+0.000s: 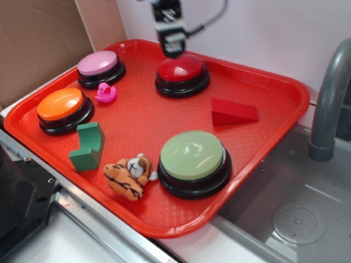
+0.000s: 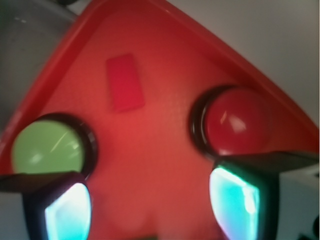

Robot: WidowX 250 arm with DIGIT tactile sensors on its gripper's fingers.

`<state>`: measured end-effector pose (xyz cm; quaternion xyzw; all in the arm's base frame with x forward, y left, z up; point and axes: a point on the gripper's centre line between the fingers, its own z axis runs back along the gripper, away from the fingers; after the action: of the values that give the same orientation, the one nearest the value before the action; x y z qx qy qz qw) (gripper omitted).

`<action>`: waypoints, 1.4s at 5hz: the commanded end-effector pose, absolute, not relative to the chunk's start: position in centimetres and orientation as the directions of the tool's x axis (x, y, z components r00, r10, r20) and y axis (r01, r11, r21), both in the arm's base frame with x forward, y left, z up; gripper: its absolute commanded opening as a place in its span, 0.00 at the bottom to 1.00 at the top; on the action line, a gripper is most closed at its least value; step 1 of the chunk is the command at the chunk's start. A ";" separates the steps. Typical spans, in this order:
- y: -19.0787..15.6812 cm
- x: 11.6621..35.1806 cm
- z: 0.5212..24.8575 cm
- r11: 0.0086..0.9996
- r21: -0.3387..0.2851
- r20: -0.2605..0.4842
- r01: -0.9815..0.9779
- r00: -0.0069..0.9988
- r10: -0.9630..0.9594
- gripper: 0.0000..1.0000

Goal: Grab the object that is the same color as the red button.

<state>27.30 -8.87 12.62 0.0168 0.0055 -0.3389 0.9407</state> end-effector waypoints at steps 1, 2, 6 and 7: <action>-13.2 29.0 9.9 0.687 0.025 0.014 0.726 0.687 -0.726 1.00; -14.4 29.2 8.8 0.717 0.043 -0.026 0.696 0.718 -0.696 1.00; -12.1 28.5 5.7 0.759 0.065 -0.163 0.648 0.757 -0.633 1.00; -12.3 28.8 4.5 0.749 0.036 -0.171 0.662 0.742 -0.648 1.00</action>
<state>28.67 -11.43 3.31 0.0496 0.1016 -0.3485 0.9304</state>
